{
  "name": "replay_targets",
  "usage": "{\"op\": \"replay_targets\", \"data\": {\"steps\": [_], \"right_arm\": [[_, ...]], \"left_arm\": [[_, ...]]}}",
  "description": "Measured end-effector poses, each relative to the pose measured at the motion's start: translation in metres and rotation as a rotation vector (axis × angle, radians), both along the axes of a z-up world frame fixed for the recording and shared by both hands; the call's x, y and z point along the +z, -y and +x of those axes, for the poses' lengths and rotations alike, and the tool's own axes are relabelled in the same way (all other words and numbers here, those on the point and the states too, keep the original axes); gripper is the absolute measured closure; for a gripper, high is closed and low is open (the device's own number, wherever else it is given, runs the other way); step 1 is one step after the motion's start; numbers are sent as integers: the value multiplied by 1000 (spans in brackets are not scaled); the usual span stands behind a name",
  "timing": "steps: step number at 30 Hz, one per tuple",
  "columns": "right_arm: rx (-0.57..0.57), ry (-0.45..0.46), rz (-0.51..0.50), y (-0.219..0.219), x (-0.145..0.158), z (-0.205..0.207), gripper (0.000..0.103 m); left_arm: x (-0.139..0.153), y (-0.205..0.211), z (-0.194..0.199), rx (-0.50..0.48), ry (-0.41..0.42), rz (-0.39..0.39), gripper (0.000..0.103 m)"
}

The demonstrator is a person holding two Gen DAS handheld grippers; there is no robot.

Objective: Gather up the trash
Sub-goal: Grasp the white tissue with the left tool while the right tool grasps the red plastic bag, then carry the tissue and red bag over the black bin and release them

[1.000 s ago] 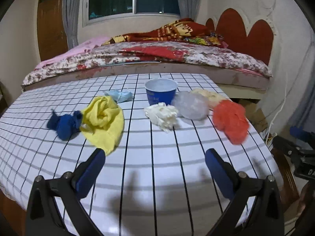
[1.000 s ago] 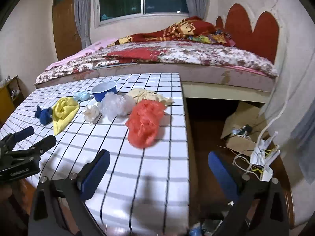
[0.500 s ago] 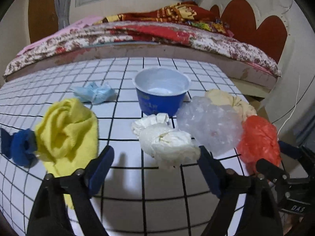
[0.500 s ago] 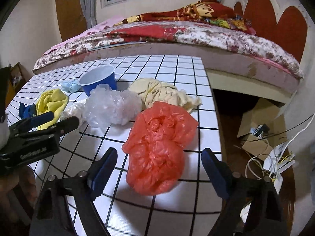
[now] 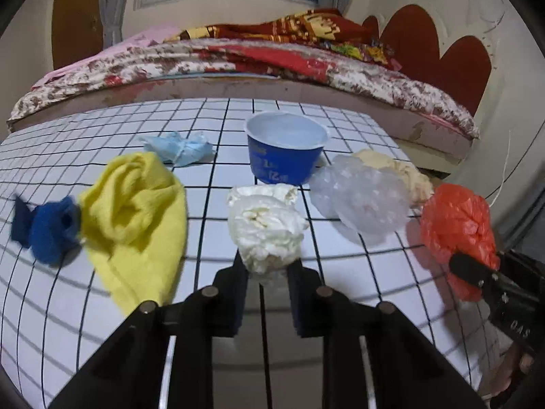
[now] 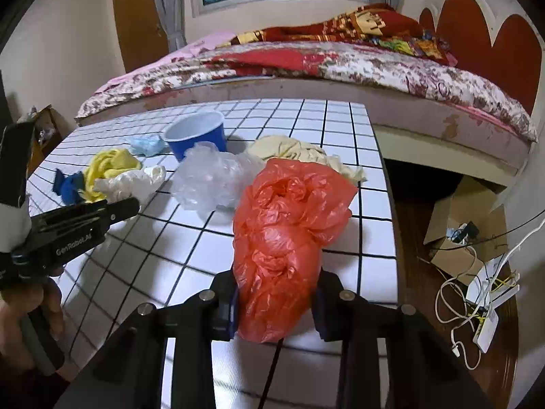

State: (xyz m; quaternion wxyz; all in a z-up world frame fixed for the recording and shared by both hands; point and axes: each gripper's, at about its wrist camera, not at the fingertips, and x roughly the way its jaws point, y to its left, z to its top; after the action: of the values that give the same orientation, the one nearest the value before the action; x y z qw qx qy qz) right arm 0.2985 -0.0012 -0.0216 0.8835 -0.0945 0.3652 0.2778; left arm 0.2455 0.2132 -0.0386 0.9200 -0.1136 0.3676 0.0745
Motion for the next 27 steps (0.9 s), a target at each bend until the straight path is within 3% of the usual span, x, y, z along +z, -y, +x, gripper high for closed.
{"op": "replay_targets", "data": {"steps": [10, 27], "right_arm": [[-41, 61, 31, 45, 29, -46, 68], [-144, 162, 6, 151, 68, -133, 68]], "left_arm": [[24, 22, -43, -32, 92, -15, 87], [52, 120, -107, -200, 175, 3, 87]]}}
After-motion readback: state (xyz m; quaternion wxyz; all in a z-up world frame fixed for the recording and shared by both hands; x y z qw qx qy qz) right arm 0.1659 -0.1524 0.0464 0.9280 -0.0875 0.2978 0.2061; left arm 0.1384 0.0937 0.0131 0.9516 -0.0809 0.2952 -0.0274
